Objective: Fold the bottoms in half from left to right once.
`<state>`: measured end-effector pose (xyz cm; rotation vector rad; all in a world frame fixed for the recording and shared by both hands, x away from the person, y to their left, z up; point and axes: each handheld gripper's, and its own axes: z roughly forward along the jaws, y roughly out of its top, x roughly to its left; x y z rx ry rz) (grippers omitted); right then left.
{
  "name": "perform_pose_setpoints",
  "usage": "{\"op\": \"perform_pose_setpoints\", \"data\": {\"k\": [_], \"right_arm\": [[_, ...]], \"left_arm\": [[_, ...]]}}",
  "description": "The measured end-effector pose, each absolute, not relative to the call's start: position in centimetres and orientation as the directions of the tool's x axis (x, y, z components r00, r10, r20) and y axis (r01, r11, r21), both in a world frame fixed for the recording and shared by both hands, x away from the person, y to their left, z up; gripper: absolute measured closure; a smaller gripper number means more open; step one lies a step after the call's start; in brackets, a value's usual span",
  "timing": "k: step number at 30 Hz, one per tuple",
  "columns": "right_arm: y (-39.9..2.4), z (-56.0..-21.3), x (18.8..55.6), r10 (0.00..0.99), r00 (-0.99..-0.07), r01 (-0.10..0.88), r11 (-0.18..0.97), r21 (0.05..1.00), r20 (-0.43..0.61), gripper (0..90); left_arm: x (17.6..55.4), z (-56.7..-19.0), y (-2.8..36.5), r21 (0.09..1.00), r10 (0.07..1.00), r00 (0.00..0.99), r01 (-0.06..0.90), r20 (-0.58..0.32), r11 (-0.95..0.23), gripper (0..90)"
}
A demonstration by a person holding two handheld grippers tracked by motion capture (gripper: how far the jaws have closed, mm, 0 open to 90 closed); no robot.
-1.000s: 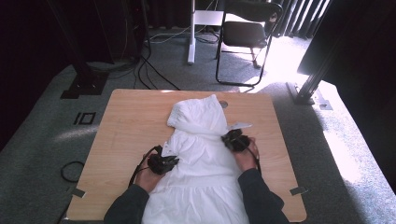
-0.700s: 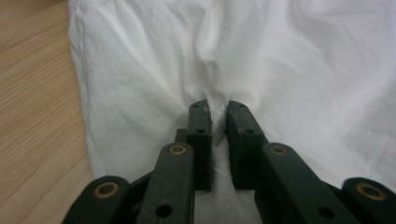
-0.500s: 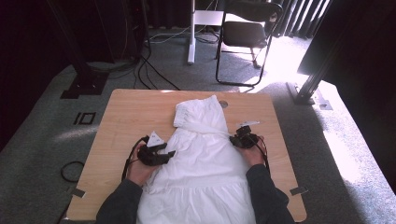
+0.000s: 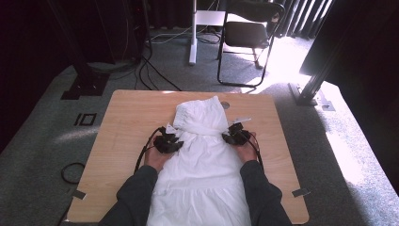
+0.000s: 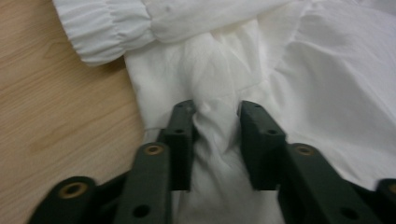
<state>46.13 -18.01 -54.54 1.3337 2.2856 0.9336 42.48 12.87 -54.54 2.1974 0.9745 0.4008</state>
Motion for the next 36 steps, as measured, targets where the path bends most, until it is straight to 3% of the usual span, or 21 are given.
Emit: {"op": "perform_pose_setpoints", "data": {"k": [4,12,14,15,18,24,27,30,31,32,33,34,36], "right_arm": [[-18.1,-54.5,45.3,0.859,-0.511,0.644,0.355,0.678,0.036,72.8],[-18.7,-54.6,37.1,0.804,-0.592,0.628,0.413,0.66,0.06,73.3],[-18.7,-54.4,35.6,0.785,-0.617,0.622,0.445,0.645,0.054,65.2],[-18.5,-53.9,34.8,0.774,-0.633,0.585,0.473,0.659,0.007,48.6],[-17.6,-51.9,34.5,0.752,-0.66,0.515,0.462,0.722,-0.011,41.8],[-13.4,-49.7,34.9,0.642,-0.767,0.392,0.495,0.776,-0.022,45.3],[-9.0,-50.7,36.0,0.587,-0.806,0.347,0.572,0.743,-0.075,39.6],[-7.2,-51.9,37.0,0.578,-0.81,0.361,0.624,0.693,-0.098,36.8],[-6.5,-52.7,37.8,0.576,-0.81,0.372,0.646,0.667,-0.106,39.0],[-6.2,-53.0,38.3,0.574,-0.812,0.377,0.658,0.652,-0.11,48.0],[-6.2,-53.0,38.3,0.574,-0.812,0.377,0.658,0.652,-0.11,48.0],[-7.0,-52.3,40.3,0.619,-0.781,0.416,0.615,0.67,-0.083,74.8],[-8.8,-51.0,41.4,0.681,-0.73,0.446,0.533,0.719,-0.051,81.7]], "left_arm": [[41.1,-54.6,13.2,0.697,0.726,0.688,0.523,-0.005,-0.49,77.6],[32.7,-55.0,14.2,0.705,0.654,0.757,0.459,0.009,-0.541,78.2],[31.8,-55.0,14.3,0.707,0.649,0.76,0.448,0.021,-0.547,77.8],[31.6,-55.0,14.3,0.705,0.654,0.756,0.447,0.03,-0.55,77.0],[31.7,-55.0,14.3,0.708,0.655,0.756,0.454,0.015,-0.54,75.9],[31.7,-55.2,14.4,0.723,0.663,0.749,0.459,-0.003,-0.516,75.5],[31.7,-55.3,14.6,0.732,0.664,0.747,0.458,-0.01,-0.504,75.5],[31.7,-55.4,14.6,0.732,0.665,0.747,0.457,-0.008,-0.505,75.5],[31.6,-55.4,14.6,0.734,0.667,0.745,0.459,-0.01,-0.501,75.6],[31.6,-55.4,14.6,0.735,0.667,0.745,0.459,-0.011,-0.5,75.6],[31.6,-55.4,14.6,0.735,0.667,0.745,0.459,-0.011,-0.5,75.6],[31.6,-55.4,14.6,0.734,0.667,0.745,0.458,-0.009,-0.501,75.8],[31.6,-55.4,14.6,0.733,0.667,0.745,0.458,-0.009,-0.502,75.9]]}}
